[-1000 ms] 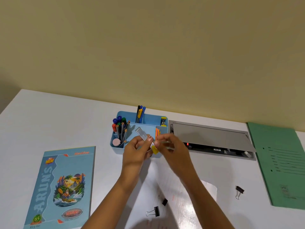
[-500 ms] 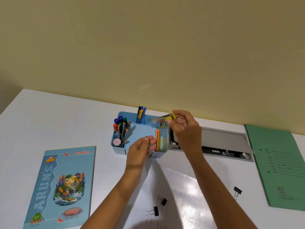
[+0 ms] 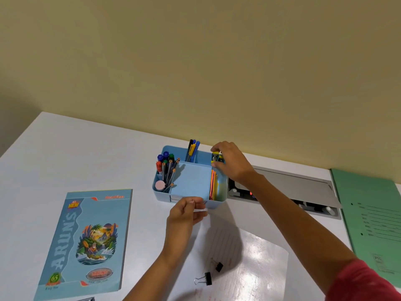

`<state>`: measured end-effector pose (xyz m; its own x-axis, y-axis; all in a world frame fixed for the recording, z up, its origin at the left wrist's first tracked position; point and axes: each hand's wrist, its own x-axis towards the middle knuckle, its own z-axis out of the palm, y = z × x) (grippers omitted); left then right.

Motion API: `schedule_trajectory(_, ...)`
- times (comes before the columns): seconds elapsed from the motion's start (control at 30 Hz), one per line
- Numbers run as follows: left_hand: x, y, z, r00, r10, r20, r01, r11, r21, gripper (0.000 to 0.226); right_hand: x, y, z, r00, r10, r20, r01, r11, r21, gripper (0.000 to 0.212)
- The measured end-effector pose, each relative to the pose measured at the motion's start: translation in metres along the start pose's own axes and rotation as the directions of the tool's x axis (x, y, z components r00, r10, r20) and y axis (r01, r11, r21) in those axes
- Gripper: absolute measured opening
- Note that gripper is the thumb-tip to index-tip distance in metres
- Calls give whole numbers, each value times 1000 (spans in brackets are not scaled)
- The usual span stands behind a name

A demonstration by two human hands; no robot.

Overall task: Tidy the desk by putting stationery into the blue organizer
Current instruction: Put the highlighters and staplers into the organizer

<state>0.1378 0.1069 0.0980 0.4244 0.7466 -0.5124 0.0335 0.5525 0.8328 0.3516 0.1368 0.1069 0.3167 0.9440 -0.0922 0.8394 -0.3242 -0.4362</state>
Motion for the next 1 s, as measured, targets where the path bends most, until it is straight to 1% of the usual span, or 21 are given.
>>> schedule_trajectory(0.07,-2,-2,-1,1000,2,-2,-2,1000,17,27,-1,1,1,999,-33,-20,33,999,-6,37)
schedule_trajectory(0.17,-6,-5,-4,1000,8,1,-8,998,55,27,-4,3,2,995,-94,-23,93,995,-35,24)
schedule_trajectory(0.27,-9,-5,-6,999,30,16,-31,996,82,27,-6,5,5,994,-102,-34,101,994,-32,18)
schedule_trajectory(0.37,-10,-3,-8,1000,30,6,-31,997,70,25,-7,7,9,994,-87,-69,87,996,-16,15)
schedule_trajectory(0.57,-11,3,-6,999,34,13,-34,999,13,24,-11,15,22,982,-75,-176,91,992,83,10)
schedule_trajectory(0.83,-13,8,-8,999,53,12,-53,998,-18,25,-17,21,43,937,-121,-328,151,986,66,6)
schedule_trajectory(0.93,-12,9,-8,998,56,11,-55,998,-13,25,-20,21,46,923,-133,-362,168,983,67,7)
schedule_trajectory(1.0,-12,9,-8,998,58,17,-58,998,-14,25,-21,21,48,922,-116,-369,156,984,81,7)
